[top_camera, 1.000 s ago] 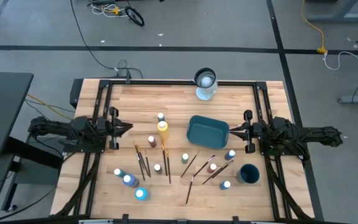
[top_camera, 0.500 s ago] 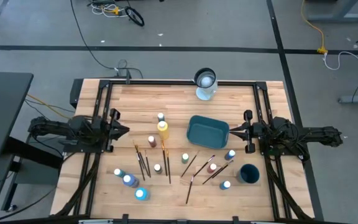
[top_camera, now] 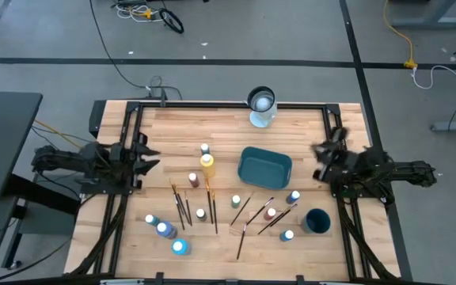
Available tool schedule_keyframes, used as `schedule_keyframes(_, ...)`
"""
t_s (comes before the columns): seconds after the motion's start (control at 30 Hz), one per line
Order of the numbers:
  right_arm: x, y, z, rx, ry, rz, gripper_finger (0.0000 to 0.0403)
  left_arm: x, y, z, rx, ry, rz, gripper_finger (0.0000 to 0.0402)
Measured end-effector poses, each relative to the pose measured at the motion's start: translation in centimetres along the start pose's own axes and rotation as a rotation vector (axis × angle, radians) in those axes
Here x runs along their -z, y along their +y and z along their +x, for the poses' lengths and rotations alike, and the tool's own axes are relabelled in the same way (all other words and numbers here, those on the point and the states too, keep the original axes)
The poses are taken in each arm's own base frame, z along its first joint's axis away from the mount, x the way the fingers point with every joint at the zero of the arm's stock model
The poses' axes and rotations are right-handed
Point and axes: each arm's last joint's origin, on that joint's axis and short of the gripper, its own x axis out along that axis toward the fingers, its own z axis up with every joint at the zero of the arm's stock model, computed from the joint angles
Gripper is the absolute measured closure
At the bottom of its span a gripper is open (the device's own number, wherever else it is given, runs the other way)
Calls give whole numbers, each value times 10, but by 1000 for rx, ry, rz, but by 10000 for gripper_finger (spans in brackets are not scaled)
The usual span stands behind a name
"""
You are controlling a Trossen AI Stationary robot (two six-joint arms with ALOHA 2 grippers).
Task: Pick & Place Paint Supplies
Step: Put the large yellow paint bottle into the green bin
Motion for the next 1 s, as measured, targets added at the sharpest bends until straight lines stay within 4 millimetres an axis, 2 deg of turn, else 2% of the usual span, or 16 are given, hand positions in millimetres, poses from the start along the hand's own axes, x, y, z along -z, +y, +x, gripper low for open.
schedule_keyframes(0.1, -16, -15, -2, 221, -119, 62, 364, -5, 1, 12, -83, 60, -25, 246)
schedule_keyframes(0.17, -20, -18, -3, 251, -165, 108, 364, -6, 0, 23, -117, 110, -38, 236)
schedule_keyframes(0.4, -12, -9, 1, 128, -105, 72, 364, 4, -8, 71, -161, 306, 10, 232)
schedule_keyframes(0.63, -3, -3, 4, 79, -22, 219, 364, 28, -16, 113, -249, 466, 46, 234)
schedule_keyframes(0.77, -3, -2, 6, 81, -21, 219, 364, 45, -17, 126, -304, 533, 44, 222)
schedule_keyframes(0.9, -12, -5, 16, 76, -18, 215, 364, 58, -13, 135, -312, 575, 9, 202)
schedule_keyframes(1.0, -9, -1, 29, 44, 77, 203, 364, 68, -7, 138, -354, 606, -26, 188)
